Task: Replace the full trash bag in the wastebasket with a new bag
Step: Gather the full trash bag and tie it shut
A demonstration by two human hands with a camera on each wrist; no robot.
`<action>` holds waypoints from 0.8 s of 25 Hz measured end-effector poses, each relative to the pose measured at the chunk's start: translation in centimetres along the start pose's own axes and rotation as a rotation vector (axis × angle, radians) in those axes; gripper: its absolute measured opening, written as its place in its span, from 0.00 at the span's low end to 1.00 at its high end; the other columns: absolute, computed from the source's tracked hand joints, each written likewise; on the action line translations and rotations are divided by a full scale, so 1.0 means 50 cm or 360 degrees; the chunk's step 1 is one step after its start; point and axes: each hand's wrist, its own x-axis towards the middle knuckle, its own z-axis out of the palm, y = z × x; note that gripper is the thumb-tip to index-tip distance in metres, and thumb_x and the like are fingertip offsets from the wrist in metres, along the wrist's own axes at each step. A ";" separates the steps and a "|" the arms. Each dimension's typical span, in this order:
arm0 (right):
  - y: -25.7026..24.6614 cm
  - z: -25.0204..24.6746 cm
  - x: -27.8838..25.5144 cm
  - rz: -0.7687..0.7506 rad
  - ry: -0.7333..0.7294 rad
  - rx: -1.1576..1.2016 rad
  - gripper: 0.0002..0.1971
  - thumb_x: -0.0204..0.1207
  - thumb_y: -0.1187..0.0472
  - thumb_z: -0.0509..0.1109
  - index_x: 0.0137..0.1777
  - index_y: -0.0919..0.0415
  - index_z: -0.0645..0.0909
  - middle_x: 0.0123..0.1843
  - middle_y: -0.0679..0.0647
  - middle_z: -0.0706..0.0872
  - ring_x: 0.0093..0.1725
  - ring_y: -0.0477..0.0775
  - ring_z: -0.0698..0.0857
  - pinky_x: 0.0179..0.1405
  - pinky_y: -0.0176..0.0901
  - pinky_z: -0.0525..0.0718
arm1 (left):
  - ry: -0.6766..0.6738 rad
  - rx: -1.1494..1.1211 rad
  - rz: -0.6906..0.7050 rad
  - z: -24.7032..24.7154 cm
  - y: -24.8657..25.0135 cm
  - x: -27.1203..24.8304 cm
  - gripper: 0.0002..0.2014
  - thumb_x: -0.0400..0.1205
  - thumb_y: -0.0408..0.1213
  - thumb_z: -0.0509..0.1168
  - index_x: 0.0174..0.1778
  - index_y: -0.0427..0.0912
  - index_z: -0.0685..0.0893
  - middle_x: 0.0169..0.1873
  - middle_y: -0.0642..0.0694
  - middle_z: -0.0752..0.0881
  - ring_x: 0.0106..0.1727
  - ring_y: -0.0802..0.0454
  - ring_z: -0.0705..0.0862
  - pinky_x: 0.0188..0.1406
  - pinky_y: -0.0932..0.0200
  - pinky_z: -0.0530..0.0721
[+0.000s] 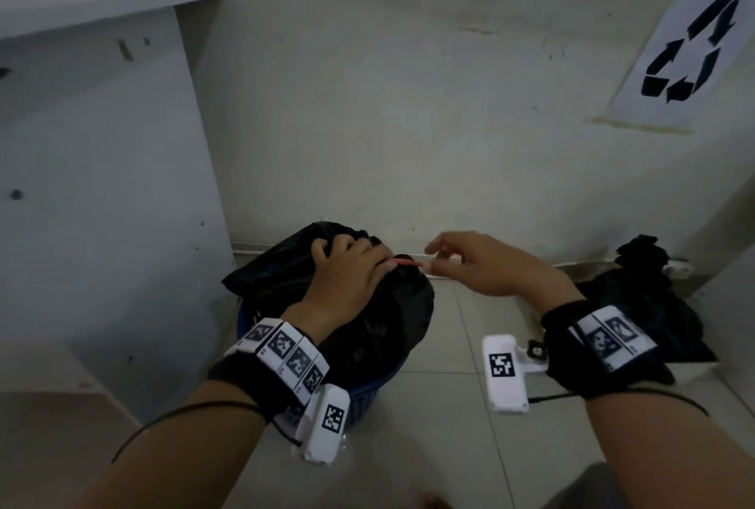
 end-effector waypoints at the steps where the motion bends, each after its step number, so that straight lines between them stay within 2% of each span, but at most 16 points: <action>1: -0.005 0.010 0.004 -0.0007 -0.0188 -0.0189 0.12 0.82 0.45 0.63 0.53 0.50 0.83 0.43 0.42 0.84 0.40 0.43 0.81 0.43 0.41 0.77 | -0.0005 0.0073 0.0033 0.004 -0.007 -0.004 0.18 0.86 0.57 0.47 0.58 0.58 0.80 0.55 0.56 0.80 0.63 0.47 0.71 0.59 0.45 0.56; 3: -0.017 -0.003 0.005 -0.0092 -0.0256 -0.0191 0.13 0.83 0.47 0.62 0.45 0.49 0.85 0.34 0.43 0.81 0.33 0.45 0.77 0.37 0.41 0.74 | -0.0106 0.0134 -0.0009 0.014 -0.023 -0.011 0.17 0.87 0.55 0.50 0.58 0.56 0.81 0.57 0.56 0.80 0.65 0.46 0.69 0.62 0.42 0.57; 5: -0.020 -0.030 0.005 -0.0203 -0.0135 -0.0062 0.13 0.83 0.48 0.63 0.41 0.48 0.85 0.27 0.44 0.72 0.26 0.42 0.69 0.30 0.37 0.68 | -0.0182 0.0071 -0.0124 0.026 -0.035 -0.017 0.16 0.88 0.54 0.50 0.59 0.55 0.81 0.60 0.57 0.79 0.68 0.46 0.67 0.65 0.40 0.55; 7: -0.021 -0.042 0.004 -0.0224 -0.0080 0.0047 0.13 0.83 0.48 0.64 0.42 0.49 0.86 0.25 0.45 0.71 0.25 0.42 0.68 0.27 0.35 0.66 | -0.0193 -0.0035 -0.0183 0.030 -0.038 -0.022 0.15 0.87 0.53 0.51 0.61 0.56 0.80 0.62 0.57 0.78 0.69 0.46 0.67 0.67 0.40 0.54; 8: -0.019 -0.040 0.006 -0.0187 -0.0104 0.0041 0.12 0.83 0.48 0.64 0.43 0.50 0.86 0.27 0.44 0.75 0.26 0.41 0.70 0.29 0.35 0.69 | -0.0194 -0.0107 -0.0183 0.031 -0.039 -0.025 0.15 0.87 0.54 0.52 0.63 0.57 0.80 0.63 0.58 0.78 0.69 0.47 0.67 0.66 0.42 0.55; 9: -0.017 -0.035 0.008 -0.0104 -0.0185 -0.0020 0.12 0.82 0.47 0.64 0.45 0.49 0.86 0.30 0.43 0.81 0.29 0.40 0.75 0.34 0.36 0.74 | -0.0184 -0.0187 -0.0165 0.035 -0.043 -0.030 0.15 0.87 0.53 0.54 0.65 0.58 0.79 0.64 0.58 0.78 0.69 0.48 0.68 0.64 0.44 0.56; 11: -0.022 -0.012 0.014 0.0138 -0.0434 -0.0313 0.15 0.77 0.38 0.65 0.54 0.44 0.84 0.47 0.39 0.88 0.45 0.42 0.85 0.54 0.45 0.81 | -0.0092 -0.0268 -0.0077 0.039 -0.053 -0.044 0.14 0.87 0.50 0.57 0.67 0.58 0.79 0.65 0.59 0.79 0.67 0.51 0.72 0.60 0.48 0.58; 13: -0.040 0.013 0.026 0.0296 -0.0504 -0.0498 0.30 0.70 0.25 0.59 0.66 0.40 0.78 0.63 0.41 0.85 0.63 0.51 0.83 0.68 0.55 0.73 | 0.0054 -0.0379 0.0010 0.039 -0.053 -0.058 0.13 0.86 0.45 0.61 0.66 0.56 0.81 0.64 0.57 0.82 0.65 0.51 0.76 0.60 0.50 0.64; 15: -0.069 0.039 0.058 0.0316 -0.0249 -0.0522 0.36 0.71 0.21 0.49 0.68 0.42 0.77 0.67 0.46 0.83 0.70 0.57 0.77 0.69 0.61 0.62 | -0.0009 -0.0777 0.0052 0.037 -0.038 -0.069 0.18 0.83 0.40 0.66 0.70 0.51 0.77 0.66 0.53 0.81 0.66 0.53 0.79 0.65 0.52 0.74; 17: -0.097 0.068 0.088 0.0318 -0.0100 -0.0525 0.35 0.72 0.22 0.45 0.63 0.43 0.79 0.66 0.51 0.84 0.71 0.61 0.73 0.67 0.62 0.59 | -0.0309 -0.1220 -0.0041 0.027 -0.036 -0.070 0.24 0.80 0.35 0.67 0.72 0.50 0.70 0.69 0.52 0.78 0.70 0.58 0.77 0.68 0.57 0.76; 18: -0.102 0.085 0.098 0.0310 -0.0177 -0.0558 0.33 0.73 0.23 0.47 0.61 0.43 0.80 0.65 0.52 0.83 0.72 0.62 0.72 0.67 0.63 0.59 | -0.0362 -0.1342 -0.0112 0.018 -0.048 -0.068 0.23 0.79 0.34 0.65 0.69 0.50 0.70 0.68 0.51 0.79 0.70 0.59 0.78 0.68 0.58 0.77; 20: -0.091 0.117 0.110 0.0261 -0.0412 -0.0584 0.21 0.76 0.32 0.58 0.55 0.44 0.80 0.65 0.51 0.83 0.76 0.61 0.70 0.68 0.64 0.58 | -0.0087 -0.1292 -0.0322 0.001 -0.091 -0.059 0.15 0.78 0.31 0.63 0.60 0.47 0.73 0.61 0.49 0.82 0.66 0.54 0.80 0.64 0.55 0.79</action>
